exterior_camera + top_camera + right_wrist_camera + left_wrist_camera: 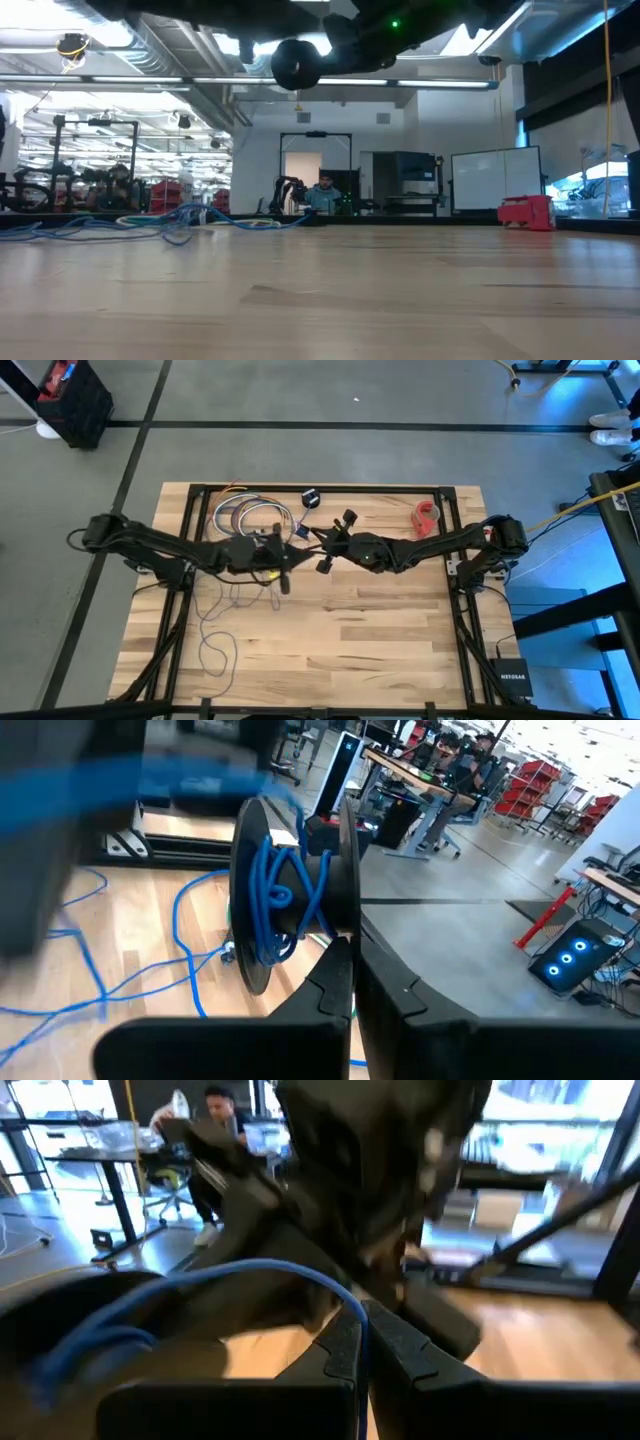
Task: Coil cords
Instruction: Coil the blue wire onto the spool
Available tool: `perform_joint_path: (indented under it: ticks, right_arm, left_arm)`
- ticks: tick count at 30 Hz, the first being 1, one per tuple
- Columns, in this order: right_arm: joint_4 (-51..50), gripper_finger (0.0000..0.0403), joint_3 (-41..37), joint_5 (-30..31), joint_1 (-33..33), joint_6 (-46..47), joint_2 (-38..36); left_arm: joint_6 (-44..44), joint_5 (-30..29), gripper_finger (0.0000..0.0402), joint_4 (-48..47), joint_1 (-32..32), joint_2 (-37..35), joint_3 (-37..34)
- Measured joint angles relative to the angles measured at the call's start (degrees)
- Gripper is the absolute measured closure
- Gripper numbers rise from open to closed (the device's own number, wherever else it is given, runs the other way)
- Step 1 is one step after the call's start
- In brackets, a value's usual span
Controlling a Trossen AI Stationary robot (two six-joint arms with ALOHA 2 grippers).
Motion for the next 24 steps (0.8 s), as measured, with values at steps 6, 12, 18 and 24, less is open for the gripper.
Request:
perform_joint_path:
  ticks: [6,12,18,24]
  right_arm:
    - [1.1,0.0395,0.0,-1.3,0.0,1.2,-0.3]
    - [4.2,0.0395,-0.1,-2.1,0.5,1.3,-1.3]
    - [6.1,0.0395,0.0,-5.5,2.1,1.4,-6.0]
    - [4.7,0.0395,0.0,-4.8,2.7,0.6,-7.3]
  left_arm:
    - [0.1,-0.4,0.0396,-0.8,0.1,5.2,0.9]
    - [-0.2,-0.6,0.0400,-3.6,0.2,6.3,1.0]
    - [-0.1,-0.9,0.0395,-6.3,0.4,6.4,0.9]
    - [-0.1,-1.1,0.0400,-6.1,0.0,6.1,0.9]
